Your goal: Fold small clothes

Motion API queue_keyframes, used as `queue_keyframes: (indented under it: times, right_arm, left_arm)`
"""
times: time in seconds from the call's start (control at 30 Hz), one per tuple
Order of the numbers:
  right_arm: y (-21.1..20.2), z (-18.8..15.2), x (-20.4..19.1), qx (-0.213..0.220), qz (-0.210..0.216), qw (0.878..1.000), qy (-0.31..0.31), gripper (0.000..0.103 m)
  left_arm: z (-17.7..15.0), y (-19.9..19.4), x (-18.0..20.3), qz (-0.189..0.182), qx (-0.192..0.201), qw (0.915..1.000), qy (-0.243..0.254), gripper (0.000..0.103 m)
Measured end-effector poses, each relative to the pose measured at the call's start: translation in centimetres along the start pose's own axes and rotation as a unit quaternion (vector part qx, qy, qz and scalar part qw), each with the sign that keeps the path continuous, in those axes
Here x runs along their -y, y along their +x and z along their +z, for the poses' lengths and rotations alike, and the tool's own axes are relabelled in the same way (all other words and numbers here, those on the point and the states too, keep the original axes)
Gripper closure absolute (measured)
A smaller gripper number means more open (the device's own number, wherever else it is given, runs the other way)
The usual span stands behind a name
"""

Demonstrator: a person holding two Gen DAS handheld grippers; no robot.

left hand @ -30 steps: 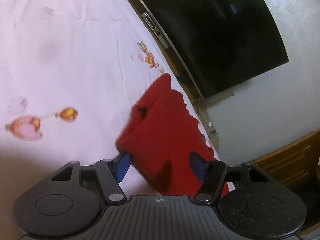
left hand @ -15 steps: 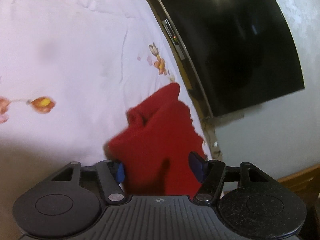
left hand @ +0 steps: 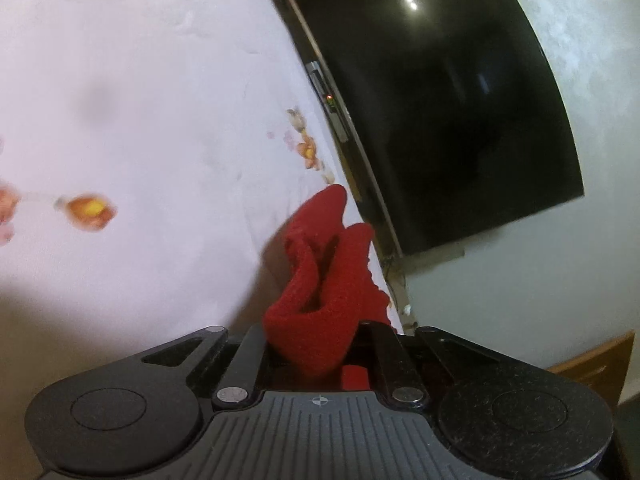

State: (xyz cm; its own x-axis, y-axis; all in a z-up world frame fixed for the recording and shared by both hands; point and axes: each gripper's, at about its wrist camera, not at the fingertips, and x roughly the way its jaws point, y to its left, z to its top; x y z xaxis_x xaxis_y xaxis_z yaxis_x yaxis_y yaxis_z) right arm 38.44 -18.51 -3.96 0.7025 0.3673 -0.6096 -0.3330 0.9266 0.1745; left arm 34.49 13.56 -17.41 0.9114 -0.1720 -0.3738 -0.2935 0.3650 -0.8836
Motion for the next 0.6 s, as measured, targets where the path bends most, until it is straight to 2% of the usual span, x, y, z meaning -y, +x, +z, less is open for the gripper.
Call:
queue_keyframes:
  times: [0.03, 0.1, 0.27, 0.37, 0.47, 0.6]
  right_arm:
    - [0.5, 0.2, -0.4, 0.001, 0.002, 1.0, -0.008, 0.072]
    - [1.9, 0.6, -1.1, -0.004, 0.003, 1.0, -0.021, 0.072]
    - [5.5, 0.1, -1.3, -0.044, -0.007, 0.998, -0.036, 0.072]
    - [5.8, -0.5, -1.1, -0.04, -0.005, 0.998, -0.04, 0.072]
    - [5.9, -1.0, -0.9, -0.033, -0.003, 0.999, -0.04, 0.072]
    - [5.8, -1.2, -0.3, -0.027, 0.006, 0.999, -0.023, 0.072]
  left_arm:
    - [-0.1, 0.1, -0.4, 0.01, -0.002, 0.9999, 0.0, 0.095]
    - [0.0, 0.4, -0.8, 0.007, -0.004, 1.0, 0.0, 0.095]
    - [0.7, 0.7, -0.6, 0.015, -0.022, 0.9996, 0.006, 0.095]
    - [0.9, 0.7, -0.4, 0.015, -0.025, 0.9995, 0.013, 0.095]
    - [1.0, 0.8, -0.4, 0.004, -0.025, 0.9996, 0.011, 0.095]
    - [1.3, 0.2, 0.5, -0.034, -0.023, 0.9991, 0.011, 0.095]
